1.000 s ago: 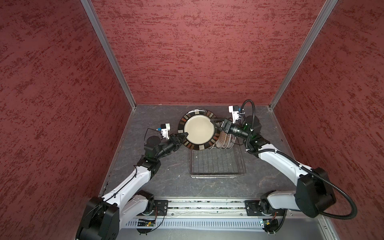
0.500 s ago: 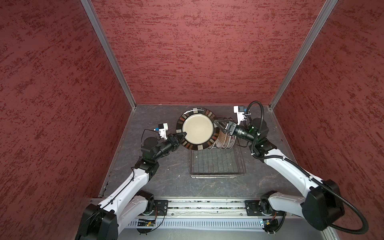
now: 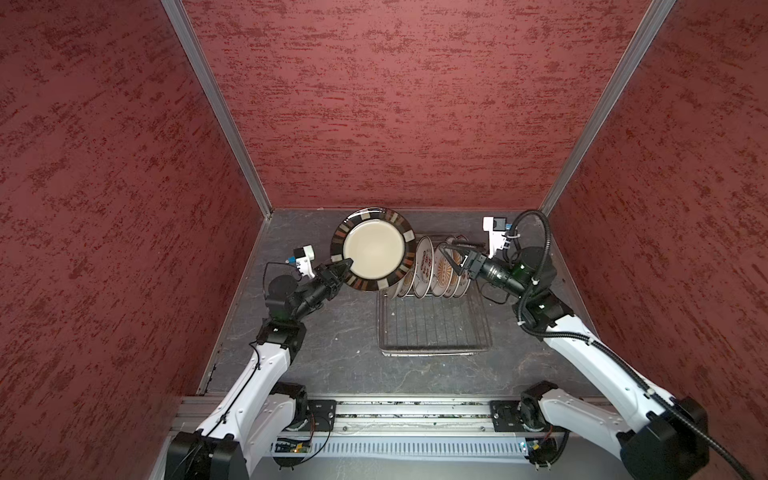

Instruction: Unload the plates from the dish rack

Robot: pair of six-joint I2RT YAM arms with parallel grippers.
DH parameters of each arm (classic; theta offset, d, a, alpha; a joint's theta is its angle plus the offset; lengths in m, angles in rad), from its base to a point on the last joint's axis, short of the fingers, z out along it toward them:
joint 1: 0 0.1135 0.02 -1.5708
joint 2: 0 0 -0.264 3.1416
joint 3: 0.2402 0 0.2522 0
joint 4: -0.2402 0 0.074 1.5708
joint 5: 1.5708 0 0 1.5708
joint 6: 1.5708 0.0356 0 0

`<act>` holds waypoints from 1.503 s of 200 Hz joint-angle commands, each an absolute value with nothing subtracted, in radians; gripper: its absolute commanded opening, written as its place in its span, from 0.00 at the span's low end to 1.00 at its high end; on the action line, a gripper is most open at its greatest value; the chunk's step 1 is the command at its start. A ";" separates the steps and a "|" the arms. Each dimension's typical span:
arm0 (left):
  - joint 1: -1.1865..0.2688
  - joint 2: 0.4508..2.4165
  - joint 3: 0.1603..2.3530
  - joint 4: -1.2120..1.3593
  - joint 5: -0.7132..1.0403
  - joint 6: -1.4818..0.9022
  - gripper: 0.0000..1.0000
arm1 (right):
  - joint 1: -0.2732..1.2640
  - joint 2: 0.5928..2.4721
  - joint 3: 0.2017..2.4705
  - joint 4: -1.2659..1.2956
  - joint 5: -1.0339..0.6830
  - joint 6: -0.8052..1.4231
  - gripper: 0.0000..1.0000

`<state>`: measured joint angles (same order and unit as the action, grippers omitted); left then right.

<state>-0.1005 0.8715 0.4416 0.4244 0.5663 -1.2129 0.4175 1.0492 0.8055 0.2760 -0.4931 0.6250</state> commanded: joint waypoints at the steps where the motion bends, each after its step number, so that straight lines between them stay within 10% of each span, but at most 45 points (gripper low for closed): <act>1: -0.057 0.832 0.450 0.525 0.563 -1.244 0.00 | 0.447 1.062 0.837 0.228 -0.444 0.559 0.99; 136: 0.154 0.875 0.409 0.357 0.449 -1.180 0.00 | 0.850 1.354 1.140 -0.034 -0.028 0.244 0.99; 300: 0.215 1.070 0.412 0.272 0.209 -1.082 0.00 | 0.989 1.813 1.458 -0.101 0.076 0.229 0.98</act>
<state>0.2070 1.0805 0.3916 0.1520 0.2565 -1.1046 0.9859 1.7649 1.4075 -0.0982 0.0559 0.2222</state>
